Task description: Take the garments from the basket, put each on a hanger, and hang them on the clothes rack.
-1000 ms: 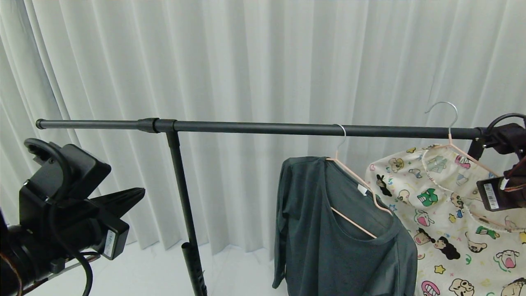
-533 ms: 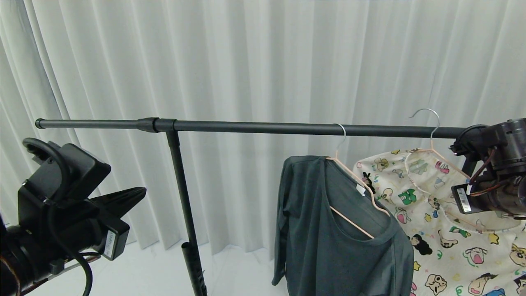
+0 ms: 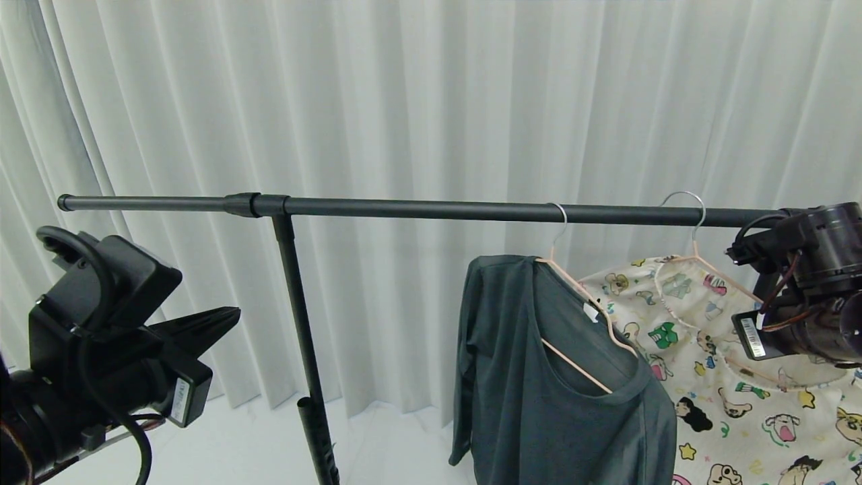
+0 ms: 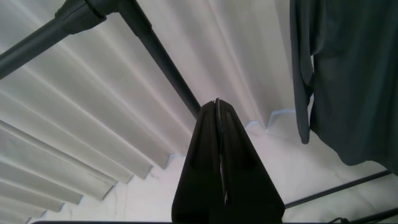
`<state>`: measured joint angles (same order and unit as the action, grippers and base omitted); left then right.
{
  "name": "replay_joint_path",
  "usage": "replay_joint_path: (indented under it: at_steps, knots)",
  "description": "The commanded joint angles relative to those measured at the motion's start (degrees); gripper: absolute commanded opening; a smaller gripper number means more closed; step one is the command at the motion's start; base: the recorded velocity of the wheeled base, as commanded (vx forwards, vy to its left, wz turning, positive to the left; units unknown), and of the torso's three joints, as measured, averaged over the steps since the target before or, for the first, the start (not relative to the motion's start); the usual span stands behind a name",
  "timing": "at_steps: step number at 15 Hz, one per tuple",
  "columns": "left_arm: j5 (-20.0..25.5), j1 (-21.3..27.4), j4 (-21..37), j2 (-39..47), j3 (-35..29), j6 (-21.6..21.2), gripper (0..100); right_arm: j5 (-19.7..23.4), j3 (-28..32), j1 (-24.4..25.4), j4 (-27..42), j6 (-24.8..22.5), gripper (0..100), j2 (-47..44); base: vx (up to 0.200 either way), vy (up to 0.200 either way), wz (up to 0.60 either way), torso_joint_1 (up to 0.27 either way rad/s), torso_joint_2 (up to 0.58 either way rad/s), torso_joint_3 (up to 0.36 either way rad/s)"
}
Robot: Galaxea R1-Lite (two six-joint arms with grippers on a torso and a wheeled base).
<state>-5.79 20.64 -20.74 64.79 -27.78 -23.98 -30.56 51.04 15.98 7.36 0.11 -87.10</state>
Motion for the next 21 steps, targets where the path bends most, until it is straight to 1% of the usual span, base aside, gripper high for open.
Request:
replay_joint_path:
  at_steps: [1,2,3,7,11,13,15,16,17,18,19,20,21]
  knots:
    - [-0.01,0.02,-0.01,-0.02,-0.08,-0.02,0,-0.11,-0.24,0.89,0.37,-0.02,0,0.79,0.000,0.000,0.00,0.000,0.00,0.000]
    - [-0.01,0.02,-0.01,-0.02,0.01,-0.02,0,-0.29,-0.15,1.42,0.72,-0.02,0,1.06,0.000,0.000,0.00,0.000,0.00,0.000]
    - [-0.01,0.02,-0.09,-0.02,-0.08,-0.02,0,-0.29,-0.24,1.68,1.07,0.07,100,1.23,0.000,0.000,0.00,0.000,0.00,0.000]
    - [-0.01,0.02,-0.09,-0.46,0.01,-0.02,0,-0.29,-0.42,1.77,0.99,0.42,100,2.90,0.000,0.000,0.00,0.000,0.00,0.000]
    - [-0.10,-0.42,-0.27,-0.46,0.18,0.07,0,-0.20,-2.26,1.77,2.04,1.21,100,9.41,0.000,0.000,0.00,0.000,0.00,0.000]
    - [-2.38,-2.09,-0.27,-0.90,1.94,0.07,0,0.77,-2.70,1.77,4.15,2.00,100,13.98,0.000,0.000,0.00,0.000,0.00,0.000]
    - [-5.02,-4.91,-0.27,-2.48,4.58,0.07,0,2.52,-3.76,1.51,4.24,3.14,100,18.02,0.000,0.000,0.00,0.000,0.00,0.000]
    - [-5.99,-6.93,-0.27,-4.15,6.51,0.07,0,2.70,-5.34,0.72,4.24,3.05,100,19.95,0.000,0.000,0.00,0.000,0.00,0.000]
    - [-6.69,-9.30,-0.27,-6.26,8.80,0.07,0,2.44,-7.18,-0.78,4.50,2.35,100,21.62,0.000,0.000,0.00,0.000,0.00,0.000]
    - [-7.22,-12.03,-0.27,-8.72,11.35,0.07,0,2.17,-9.56,-2.36,5.47,0.42,100,23.47,0.000,0.000,0.00,0.000,0.00,0.000]
    - [-7.74,-14.66,-0.18,-11.09,13.72,-0.02,0,2.09,-11.93,-4.29,6.26,-2.48,100,25.67,0.000,0.000,0.00,0.000,0.00,0.000]
    - [-8.01,-16.42,-0.18,-12.94,15.48,-0.02,0,2.09,-13.78,-5.79,6.26,-4.68,100,27.34,-0.200,0.000,0.00,0.002,0.01,0.002]
    - [-8.36,-19.41,-0.18,-15.93,19.08,-0.02,0,2.17,-16.85,-9.39,6.26,-8.99,100,30.68,-0.200,0.000,0.00,0.007,0.00,-0.002]
